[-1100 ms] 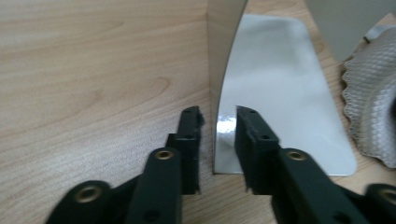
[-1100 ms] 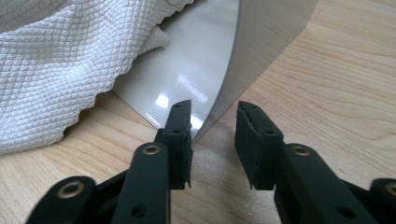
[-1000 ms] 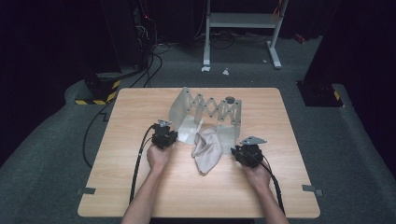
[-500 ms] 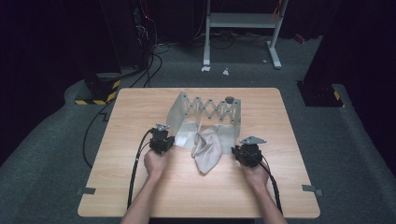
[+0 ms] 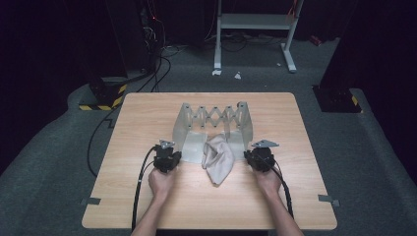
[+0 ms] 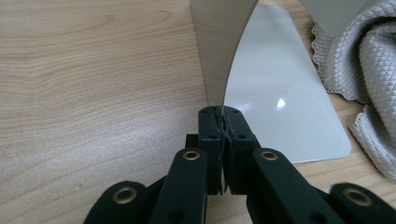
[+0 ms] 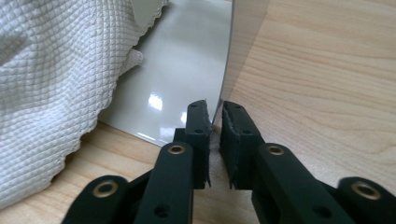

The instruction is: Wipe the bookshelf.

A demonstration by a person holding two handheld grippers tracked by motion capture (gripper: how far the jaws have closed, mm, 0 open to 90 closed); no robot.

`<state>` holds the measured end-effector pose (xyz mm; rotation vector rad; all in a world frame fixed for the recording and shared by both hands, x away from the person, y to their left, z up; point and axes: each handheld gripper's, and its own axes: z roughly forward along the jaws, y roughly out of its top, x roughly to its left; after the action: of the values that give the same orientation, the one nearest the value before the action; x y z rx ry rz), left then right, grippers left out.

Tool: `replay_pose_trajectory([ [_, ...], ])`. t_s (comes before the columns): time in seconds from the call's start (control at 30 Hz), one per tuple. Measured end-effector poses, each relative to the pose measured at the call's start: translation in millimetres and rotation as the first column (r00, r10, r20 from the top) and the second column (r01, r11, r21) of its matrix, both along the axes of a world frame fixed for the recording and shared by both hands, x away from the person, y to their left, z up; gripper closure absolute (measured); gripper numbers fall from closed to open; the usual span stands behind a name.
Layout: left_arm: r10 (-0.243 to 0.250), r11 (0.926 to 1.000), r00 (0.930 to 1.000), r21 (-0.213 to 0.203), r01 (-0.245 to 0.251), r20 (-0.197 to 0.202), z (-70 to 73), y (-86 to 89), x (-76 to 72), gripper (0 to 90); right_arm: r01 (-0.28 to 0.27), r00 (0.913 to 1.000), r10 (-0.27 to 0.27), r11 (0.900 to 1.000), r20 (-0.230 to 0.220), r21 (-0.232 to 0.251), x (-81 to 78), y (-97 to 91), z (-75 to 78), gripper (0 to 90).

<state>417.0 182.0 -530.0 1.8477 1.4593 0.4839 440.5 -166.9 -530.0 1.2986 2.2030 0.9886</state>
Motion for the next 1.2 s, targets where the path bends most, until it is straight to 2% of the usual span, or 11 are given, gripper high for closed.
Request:
replay_pose_trajectory([
  [0.03,-0.001,1.0000,1.0000,-0.001,0.001,0.010,0.3,0.5,0.0,84.3,0.013,0.9999,-0.013,0.9999,-0.004,-0.010,-1.4,-0.2,0.7,63.7],
  [0.1,-0.020,0.9994,0.9997,-0.027,0.020,0.011,0.4,1.9,1.1,75.6,0.023,0.9995,-0.023,0.9995,-0.021,0.020,-7.0,-3.6,1.7,55.7],
  [0.17,-0.033,0.9992,0.9992,-0.024,0.033,0.021,0.0,2.2,2.2,66.9,0.013,0.9997,-0.012,0.9981,-0.024,0.060,-16.2,-5.9,4.1,54.5],
  [0.3,-0.022,0.9995,0.9995,-0.020,0.022,0.025,-3.2,4.6,5.3,58.0,-0.052,0.9986,0.052,0.9956,0.011,0.077,-34.5,2.4,16.8,54.8],
  [0.43,-0.019,0.9998,0.9987,-0.001,0.019,0.046,-4.8,4.0,6.0,57.2,-0.139,0.9900,0.136,0.9844,0.038,0.107,-39.7,22.9,29.4,48.8],
  [0.5,-0.027,0.9992,0.9974,0.030,0.025,0.067,-6.2,2.7,6.2,57.1,-0.169,0.9853,0.165,0.9790,0.046,0.114,-37.0,35.1,32.1,45.9],
  [0.6,-0.024,0.9990,0.9973,0.040,0.021,0.069,-6.3,1.2,6.2,57.2,-0.194,0.9807,0.191,0.9742,0.043,0.115,-28.8,53.0,32.4,41.6],
  [0.83,-0.007,0.9995,0.9978,0.030,0.005,0.067,-6.3,3.4,6.5,61.8,-0.219,0.9752,0.221,0.9738,-0.017,0.060,-10.5,90.2,20.7,32.7],
  [1.03,-0.001,0.9993,0.9977,0.036,-0.002,0.068,-6.2,2.9,6.4,66.1,-0.206,0.9772,0.207,0.9784,-0.050,0.021,-3.1,103.8,6.5,32.2],
  [1.13,0.001,0.9993,0.9977,0.038,-0.003,0.068,-6.2,2.5,6.3,67.5,-0.213,0.9764,0.212,0.9766,-0.040,-0.025,-4.2,109.4,1.5,38.1],
  [1.2,0.001,0.9993,0.9977,0.037,-0.003,0.068,-6.2,2.8,6.4,67.9,-0.205,0.9786,0.204,0.9782,-0.027,-0.033,-4.5,110.2,1.5,49.5],
])
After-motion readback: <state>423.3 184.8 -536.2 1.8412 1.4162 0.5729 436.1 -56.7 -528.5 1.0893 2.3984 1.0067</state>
